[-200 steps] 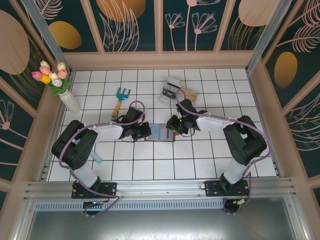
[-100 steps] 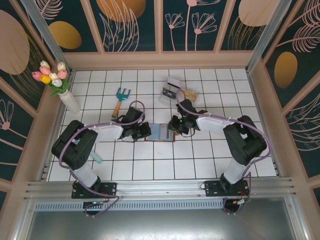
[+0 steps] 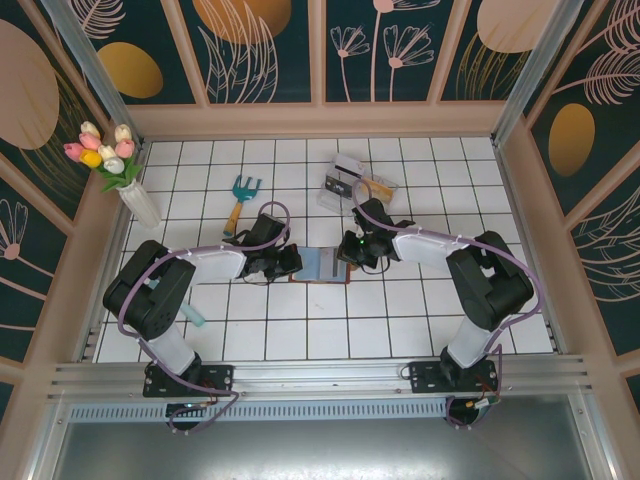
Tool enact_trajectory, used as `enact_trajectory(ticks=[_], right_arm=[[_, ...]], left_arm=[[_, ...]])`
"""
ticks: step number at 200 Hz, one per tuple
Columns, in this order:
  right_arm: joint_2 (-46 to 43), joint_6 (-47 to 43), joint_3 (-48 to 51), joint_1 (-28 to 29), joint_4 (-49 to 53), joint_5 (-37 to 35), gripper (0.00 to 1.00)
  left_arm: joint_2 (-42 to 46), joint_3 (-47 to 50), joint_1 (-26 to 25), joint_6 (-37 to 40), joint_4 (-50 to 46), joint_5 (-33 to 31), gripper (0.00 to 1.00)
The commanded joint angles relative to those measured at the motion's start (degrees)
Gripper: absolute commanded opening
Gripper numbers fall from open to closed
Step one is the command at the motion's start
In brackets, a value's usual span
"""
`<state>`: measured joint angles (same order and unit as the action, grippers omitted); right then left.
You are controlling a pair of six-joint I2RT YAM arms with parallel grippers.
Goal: Take the credit cards out of the card holder
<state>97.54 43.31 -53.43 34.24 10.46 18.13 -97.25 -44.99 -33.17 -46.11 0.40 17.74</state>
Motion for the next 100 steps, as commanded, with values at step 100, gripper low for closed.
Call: enact_trajectory(ticks=[100], right_arm=[[1.31,-1.03,-2.90,2.26,-9.49,12.10,0.21]], left_arm=[[-0.59,1.38,-0.13,1.03,-2.25,-1.48,0.00]])
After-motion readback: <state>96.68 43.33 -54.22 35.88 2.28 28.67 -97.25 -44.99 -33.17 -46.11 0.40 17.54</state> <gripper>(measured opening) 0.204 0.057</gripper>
